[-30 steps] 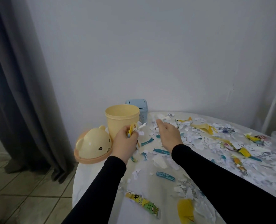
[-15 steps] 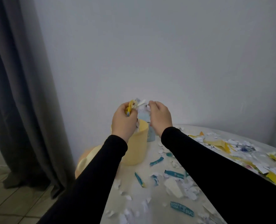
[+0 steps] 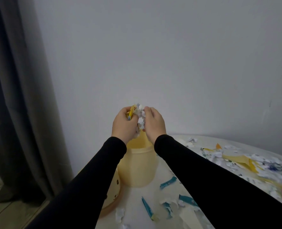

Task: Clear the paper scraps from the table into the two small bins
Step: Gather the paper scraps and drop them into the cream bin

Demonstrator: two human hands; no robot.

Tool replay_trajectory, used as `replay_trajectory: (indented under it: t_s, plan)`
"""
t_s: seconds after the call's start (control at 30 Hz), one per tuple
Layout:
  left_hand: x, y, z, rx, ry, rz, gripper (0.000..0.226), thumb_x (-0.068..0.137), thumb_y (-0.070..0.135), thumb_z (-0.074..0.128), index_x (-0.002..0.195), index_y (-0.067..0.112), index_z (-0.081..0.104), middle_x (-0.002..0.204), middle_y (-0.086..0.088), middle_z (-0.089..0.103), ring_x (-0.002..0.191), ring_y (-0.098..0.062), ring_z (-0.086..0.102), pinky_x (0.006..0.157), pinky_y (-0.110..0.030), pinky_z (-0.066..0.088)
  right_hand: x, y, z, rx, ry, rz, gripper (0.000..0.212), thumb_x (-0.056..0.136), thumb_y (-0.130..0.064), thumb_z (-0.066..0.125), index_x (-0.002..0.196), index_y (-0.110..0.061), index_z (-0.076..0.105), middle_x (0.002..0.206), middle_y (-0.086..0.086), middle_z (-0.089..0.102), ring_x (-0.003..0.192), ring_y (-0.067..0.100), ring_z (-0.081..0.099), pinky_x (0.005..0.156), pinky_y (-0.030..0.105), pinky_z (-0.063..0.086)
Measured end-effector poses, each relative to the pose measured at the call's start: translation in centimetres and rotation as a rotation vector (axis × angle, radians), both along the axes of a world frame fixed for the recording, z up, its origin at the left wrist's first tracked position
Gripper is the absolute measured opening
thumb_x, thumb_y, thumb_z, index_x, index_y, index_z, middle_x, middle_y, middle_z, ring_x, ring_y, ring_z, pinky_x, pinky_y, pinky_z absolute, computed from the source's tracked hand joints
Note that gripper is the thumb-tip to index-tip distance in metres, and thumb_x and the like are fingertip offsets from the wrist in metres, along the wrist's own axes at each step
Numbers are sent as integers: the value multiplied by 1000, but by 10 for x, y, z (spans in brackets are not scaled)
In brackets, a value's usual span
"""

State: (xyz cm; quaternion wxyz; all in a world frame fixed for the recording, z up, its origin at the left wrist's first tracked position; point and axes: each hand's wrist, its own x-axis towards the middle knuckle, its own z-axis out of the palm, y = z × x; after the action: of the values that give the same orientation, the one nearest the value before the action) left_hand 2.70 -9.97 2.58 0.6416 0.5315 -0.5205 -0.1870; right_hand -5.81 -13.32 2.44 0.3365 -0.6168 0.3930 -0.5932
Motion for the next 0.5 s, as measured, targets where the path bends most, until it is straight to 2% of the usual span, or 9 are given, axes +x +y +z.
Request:
replay_trajectory:
  t_s: [0.2,0.3,0.4,0.5]
  plan:
    - [10,-3,-1,65,-188,6,26,91,29,54,116,23,58,95,3,64,80,-11,59,61,-20,42,-8,0,2,-72,150,32,31,100,-28,36,86,-9,56,71,-1,48,68,16,45,61,29,39]
    - [13,0,-3,96,-306,-4,22,91,27,54,113,23,58,91,4,64,72,-7,58,56,-16,39,-15,1,-8,-91,236,36,32,100,-28,36,79,-9,54,74,3,49,70,16,44,62,29,36]
    - [18,4,0,156,-457,-11,18,90,23,53,107,25,57,86,5,63,71,-6,57,55,-16,37,-18,2,-15,-107,347,9,31,99,-27,38,84,-8,57,89,12,52,80,21,46,66,27,34]
    - [18,9,-6,201,-479,-26,15,88,22,56,103,24,58,83,3,63,70,-7,57,56,-17,38,-19,7,-14,-101,421,21,26,98,-23,40,93,-7,61,99,12,48,84,20,44,64,17,34]
